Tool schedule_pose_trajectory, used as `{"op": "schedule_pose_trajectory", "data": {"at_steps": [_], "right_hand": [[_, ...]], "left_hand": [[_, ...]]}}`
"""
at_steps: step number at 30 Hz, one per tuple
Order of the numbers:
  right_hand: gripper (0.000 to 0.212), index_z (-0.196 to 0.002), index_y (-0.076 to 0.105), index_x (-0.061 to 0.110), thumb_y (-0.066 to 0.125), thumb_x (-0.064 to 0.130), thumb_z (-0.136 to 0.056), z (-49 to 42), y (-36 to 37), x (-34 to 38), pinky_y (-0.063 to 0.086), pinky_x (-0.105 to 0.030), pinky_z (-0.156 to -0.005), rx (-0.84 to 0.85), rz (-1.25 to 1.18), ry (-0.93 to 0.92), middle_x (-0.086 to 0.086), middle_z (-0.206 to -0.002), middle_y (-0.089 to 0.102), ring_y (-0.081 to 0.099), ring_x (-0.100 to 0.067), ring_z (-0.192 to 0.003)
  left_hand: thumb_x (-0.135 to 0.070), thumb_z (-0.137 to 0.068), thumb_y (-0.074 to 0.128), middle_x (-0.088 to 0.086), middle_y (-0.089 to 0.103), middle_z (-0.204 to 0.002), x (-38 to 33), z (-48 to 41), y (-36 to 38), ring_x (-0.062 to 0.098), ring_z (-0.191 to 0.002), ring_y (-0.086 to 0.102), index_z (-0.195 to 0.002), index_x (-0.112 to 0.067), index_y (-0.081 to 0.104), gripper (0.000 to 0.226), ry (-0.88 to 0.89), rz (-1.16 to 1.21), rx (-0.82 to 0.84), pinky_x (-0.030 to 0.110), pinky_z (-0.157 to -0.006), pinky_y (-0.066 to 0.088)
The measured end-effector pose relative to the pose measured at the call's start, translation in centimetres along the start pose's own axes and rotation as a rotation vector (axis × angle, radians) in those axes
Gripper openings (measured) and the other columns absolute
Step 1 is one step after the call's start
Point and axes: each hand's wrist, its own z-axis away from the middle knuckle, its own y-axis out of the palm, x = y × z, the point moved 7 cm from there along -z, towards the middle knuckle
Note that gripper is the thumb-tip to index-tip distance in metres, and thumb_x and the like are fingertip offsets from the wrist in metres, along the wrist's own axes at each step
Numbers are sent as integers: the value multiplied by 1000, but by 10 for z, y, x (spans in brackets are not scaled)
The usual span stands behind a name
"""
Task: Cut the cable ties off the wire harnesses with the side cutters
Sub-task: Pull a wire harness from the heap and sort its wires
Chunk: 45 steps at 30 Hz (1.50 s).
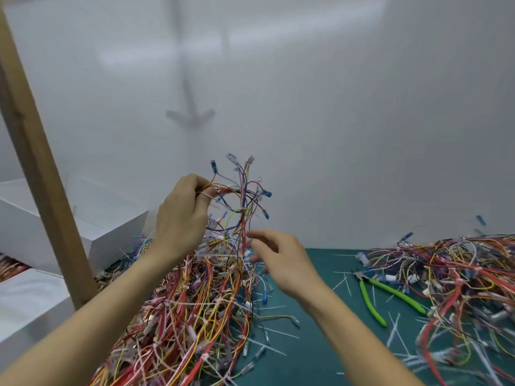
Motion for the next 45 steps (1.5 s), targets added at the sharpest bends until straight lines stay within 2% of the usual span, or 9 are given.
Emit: {"op": "schedule_pose_trajectory", "data": {"at_steps": [7, 12, 14, 19, 23, 29, 36, 41, 45], "right_hand": [[15, -80, 76, 22, 69, 32, -90, -9, -1, 0, 46, -52, -98, -147, -44, 6, 2, -82, 75, 68, -23, -92], [22, -72, 75, 35, 70, 23, -90, -5, -35, 7, 48, -51, -99, -301, -137, -59, 9, -79, 77, 72, -17, -90], [24, -80, 76, 34, 70, 13, -91, -7, -46, 11, 55, -38, -94, -314, -227, -121, 9, -77, 77, 72, -7, -84], [22, -92, 75, 26, 66, 5, -92, -10, -72, 23, 54, -15, -78, -356, -341, -261, 10, -71, 75, 68, -1, -74], [37, -74, 76, 31, 61, 6, -96, -9, -97, 32, 52, -32, -75, -423, -351, -330, 7, -65, 66, 59, -11, -67], [20, -93, 76, 18, 58, 10, -99, -7, -149, 30, 45, -30, -57, -528, -303, -360, 4, -65, 58, 50, -14, -58], [41, -74, 78, 39, 59, 12, -98, 6, -199, 16, 41, -18, -53, -683, -303, -331, 12, -60, 60, 45, -2, -54], [29, -78, 78, 28, 62, 12, -97, 5, -188, 3, 41, -17, -53, -652, -329, -278, 10, -62, 59, 44, -7, -55], [24, -89, 75, 32, 64, 12, -96, 8, -175, 4, 40, -11, -51, -660, -288, -296, 18, -55, 58, 44, 2, -51]], "left_hand": [[-26, -86, 50, -9, 61, -109, -6, 8, 3, 9, -74, 60, -111, -27, 58, 26, -3, 73, 149, 38, -77, 49], [-12, -97, 42, 4, 59, -117, 37, 10, 11, 18, -79, 69, -116, -16, 53, 22, -477, 325, 157, 43, -75, 57], [-7, -98, 47, 10, 62, -107, 55, 16, 24, 20, -82, 65, -109, -10, 59, 17, -614, 257, 336, 37, -70, 58], [-52, -87, 66, -5, 70, -90, 39, 41, 60, 8, -79, 66, -94, -21, 69, 32, -208, -246, 860, 31, -73, 54], [-18, -95, 54, 6, 54, -110, 36, 50, 77, 28, -95, 59, -107, -18, 53, 12, 65, -693, 702, 41, -78, 53], [-4, -91, 52, 13, 52, -106, 70, 34, 51, 36, -86, 60, -111, -9, 57, 22, -131, -524, 381, 43, -73, 50], [7, -87, 50, 24, 41, -111, 95, 20, 6, 36, -63, 48, -112, 1, 46, 27, -312, -574, 85, 46, -58, 39], [-18, -86, 61, 19, 50, -120, 75, 23, 32, 39, -109, 51, -122, -5, 51, 39, -291, -718, 267, 50, -85, 46], [-31, -79, 57, 10, 31, -149, 38, 36, 77, 32, -137, 31, -136, -16, 41, 62, -69, -811, 548, 57, -112, 19]]}}
